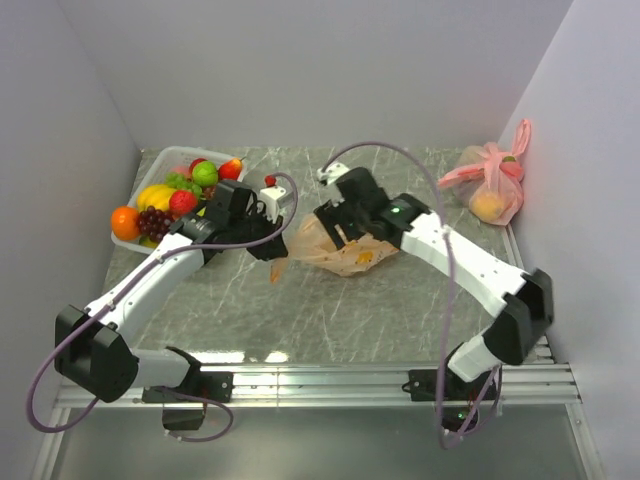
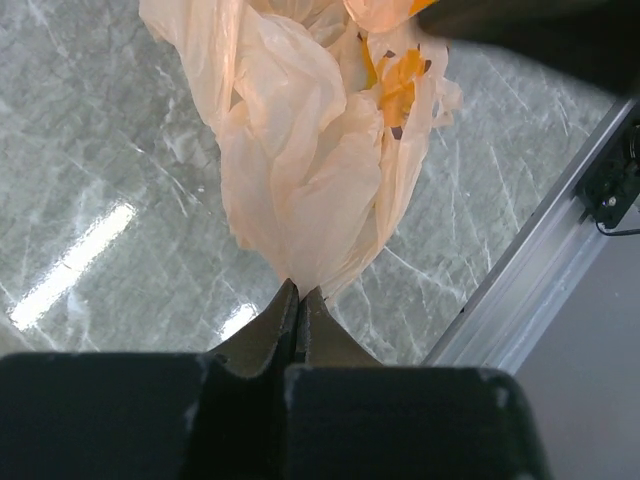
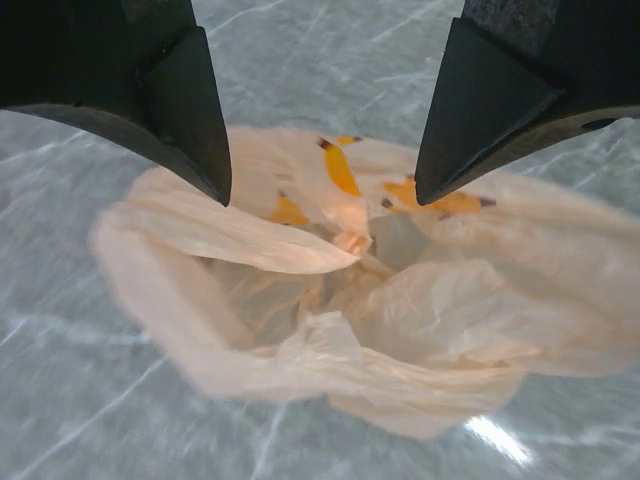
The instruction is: Place the fake fruits into the plastic bag and tie a complex knot
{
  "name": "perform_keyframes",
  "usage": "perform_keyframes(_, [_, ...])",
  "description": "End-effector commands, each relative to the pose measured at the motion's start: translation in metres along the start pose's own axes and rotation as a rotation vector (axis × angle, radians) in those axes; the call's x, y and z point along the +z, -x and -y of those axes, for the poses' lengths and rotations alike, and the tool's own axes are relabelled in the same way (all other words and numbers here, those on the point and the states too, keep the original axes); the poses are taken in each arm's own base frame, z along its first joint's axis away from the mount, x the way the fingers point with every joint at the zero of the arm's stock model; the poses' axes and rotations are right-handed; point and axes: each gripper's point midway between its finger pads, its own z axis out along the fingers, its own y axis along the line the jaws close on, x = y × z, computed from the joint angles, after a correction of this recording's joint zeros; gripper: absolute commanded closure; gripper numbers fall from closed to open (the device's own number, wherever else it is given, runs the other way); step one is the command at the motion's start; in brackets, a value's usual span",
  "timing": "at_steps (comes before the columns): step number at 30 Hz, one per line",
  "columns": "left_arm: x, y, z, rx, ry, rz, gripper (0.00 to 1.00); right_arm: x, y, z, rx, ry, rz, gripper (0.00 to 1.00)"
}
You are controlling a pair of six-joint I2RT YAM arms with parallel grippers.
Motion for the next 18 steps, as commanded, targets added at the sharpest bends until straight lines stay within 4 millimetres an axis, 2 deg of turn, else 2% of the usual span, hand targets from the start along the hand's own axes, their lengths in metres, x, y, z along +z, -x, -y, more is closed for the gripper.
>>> perform_keyframes(1, [-0.01, 0.026, 0.008, 0.017, 0.002, 0.083, 1.0, 0.006, 0.013, 0.004, 0.095, -0.131, 0.016, 0.17])
perform_keyframes(2, [-0.009, 0.026, 0.008, 0.012, 0.003, 0.08, 1.0, 0.02, 0.005, 0.0, 0.092, -0.138, -0.021, 0.16])
perform_keyframes(5, [-0.01, 0.024, 0.004, 0.011, 0.028, 0.081, 1.0, 0.041, -0.015, 0.003, 0.043, -0.217, -0.095, 0.14])
perform_keyframes(7, [-0.011, 0.02, 0.001, 0.003, 0.048, 0.074, 1.0, 0.052, -0.037, 0.019, -0.007, -0.288, -0.147, 0.15])
perform_keyframes(9, [-0.012, 0.016, -0.008, 0.0, 0.098, 0.068, 1.0, 0.054, -0.061, 0.038, -0.054, -0.338, -0.188, 0.21])
perform_keyframes(10, [-0.014, 0.015, -0.011, -0.003, 0.115, 0.069, 1.0, 0.052, -0.068, 0.052, -0.056, -0.367, -0.198, 0.23])
perform_keyframes(11, [-0.015, 0.012, -0.016, -0.011, 0.138, 0.065, 1.0, 0.041, -0.067, 0.063, -0.059, -0.392, -0.175, 0.26])
perform_keyframes(12, [-0.016, 0.01, -0.019, -0.016, 0.148, 0.063, 1.0, 0.038, -0.077, 0.073, -0.094, -0.415, -0.185, 0.34])
perform_keyframes(13, [-0.018, 0.005, -0.025, -0.033, 0.163, 0.058, 1.0, 0.032, -0.078, 0.083, -0.099, -0.433, -0.179, 0.38])
perform_keyframes(14, [-0.019, 0.002, -0.028, -0.04, 0.173, 0.055, 1.0, 0.021, -0.076, 0.101, -0.083, -0.469, -0.158, 0.47])
perform_keyframes(15, [-0.02, 0.001, -0.031, -0.045, 0.182, 0.058, 1.0, 0.016, -0.083, 0.111, -0.125, -0.488, -0.178, 0.55])
perform_keyframes(17, [-0.021, -0.003, -0.038, -0.062, 0.199, 0.052, 1.0, 0.001, -0.084, 0.136, -0.113, -0.523, -0.17, 0.75])
perform_keyframes(18, [-0.021, -0.004, -0.041, -0.067, 0.211, 0.05, 1.0, -0.005, -0.083, 0.145, -0.117, -0.532, -0.17, 0.93])
